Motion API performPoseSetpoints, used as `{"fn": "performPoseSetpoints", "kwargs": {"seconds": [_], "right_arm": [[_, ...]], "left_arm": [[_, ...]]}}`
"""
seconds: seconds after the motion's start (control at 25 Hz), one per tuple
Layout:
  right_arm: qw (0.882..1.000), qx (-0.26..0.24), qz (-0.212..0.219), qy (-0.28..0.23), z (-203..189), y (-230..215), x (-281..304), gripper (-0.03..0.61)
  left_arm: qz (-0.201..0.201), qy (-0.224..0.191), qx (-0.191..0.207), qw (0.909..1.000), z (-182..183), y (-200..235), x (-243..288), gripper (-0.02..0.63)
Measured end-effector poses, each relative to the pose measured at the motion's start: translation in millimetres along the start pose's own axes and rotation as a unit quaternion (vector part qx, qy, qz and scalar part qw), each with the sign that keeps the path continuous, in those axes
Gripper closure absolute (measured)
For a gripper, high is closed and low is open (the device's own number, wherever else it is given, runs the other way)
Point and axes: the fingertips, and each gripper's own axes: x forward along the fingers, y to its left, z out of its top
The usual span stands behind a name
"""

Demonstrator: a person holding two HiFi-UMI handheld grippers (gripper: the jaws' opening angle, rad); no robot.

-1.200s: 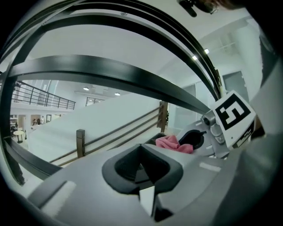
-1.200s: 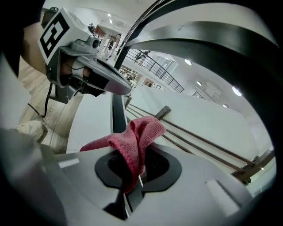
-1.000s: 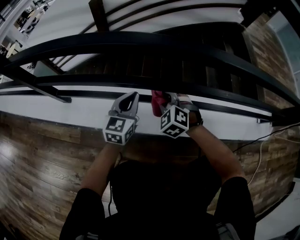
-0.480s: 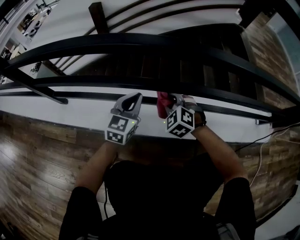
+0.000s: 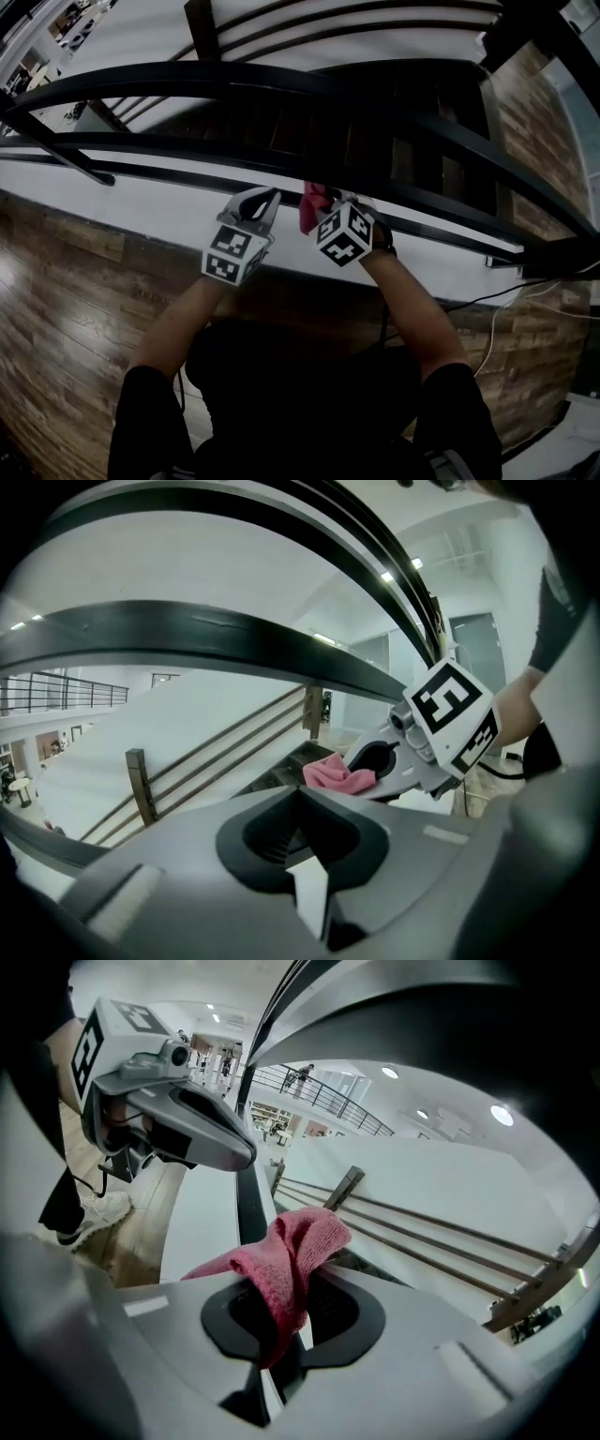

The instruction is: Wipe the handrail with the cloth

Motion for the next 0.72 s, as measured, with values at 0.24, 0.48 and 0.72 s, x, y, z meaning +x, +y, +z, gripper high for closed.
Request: {"fn": "performPoseSetpoints", "kwargs": {"seconds": [0.24,0.48,0.72], "right_arm": [[0.999,-0.038,0.002,-0.014,-31,-15,-15,0.532],[0.999,0.018,-0.003,-0.034,-69,-27,-32,0.532],[0.998,0.041,-0.003,-0.052,-93,-34,-43,0.532]], "left_arm": [[0.009,0.009,0.048,0.9988,19,-39,21,0.615],[0.012,0.077,0.038,0.9962,-7,-76,34,0.615],[-0.016,0.102,0.068,0.9924,-10,-118,58,0.615]]}}
